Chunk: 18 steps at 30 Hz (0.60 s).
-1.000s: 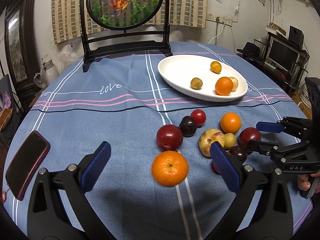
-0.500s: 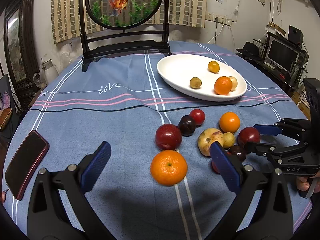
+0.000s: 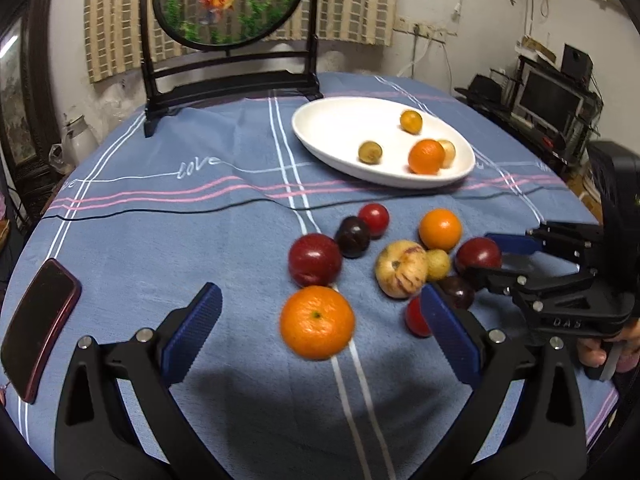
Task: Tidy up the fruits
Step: 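Grasp the large dark red fruit with the right gripper while the left grasps a tangerine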
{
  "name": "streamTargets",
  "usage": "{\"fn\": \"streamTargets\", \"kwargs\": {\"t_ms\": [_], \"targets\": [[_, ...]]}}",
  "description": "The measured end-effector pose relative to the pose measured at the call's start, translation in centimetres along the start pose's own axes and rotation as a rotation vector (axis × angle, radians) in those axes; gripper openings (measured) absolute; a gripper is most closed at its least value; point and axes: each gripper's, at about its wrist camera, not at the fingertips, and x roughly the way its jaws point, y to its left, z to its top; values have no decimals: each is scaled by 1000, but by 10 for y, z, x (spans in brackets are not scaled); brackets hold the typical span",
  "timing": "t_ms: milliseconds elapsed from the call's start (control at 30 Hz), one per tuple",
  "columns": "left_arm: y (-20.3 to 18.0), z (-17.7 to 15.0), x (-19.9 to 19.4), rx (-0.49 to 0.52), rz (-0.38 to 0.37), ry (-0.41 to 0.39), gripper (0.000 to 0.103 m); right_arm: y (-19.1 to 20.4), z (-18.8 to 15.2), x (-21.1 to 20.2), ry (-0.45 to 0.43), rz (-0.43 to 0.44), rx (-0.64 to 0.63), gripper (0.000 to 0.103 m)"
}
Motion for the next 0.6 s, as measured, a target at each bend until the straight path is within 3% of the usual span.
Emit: {"fn": "streamTargets", "kwargs": {"t_ms": [300,367,467,600], "targets": [[0,-6,6,5,-14,44,101,0,1,0,-4,-3,2,50],[3,-8,7,-2,-14,57,101,0,0,-1,-6,12,3,43],[8,-10,6,-22,-29,63,101,1,1,-8,-29,-6,3,42],[17,-11,8,-67,-62,70,95,-6,2,-18,-68,-6,43,42]]}}
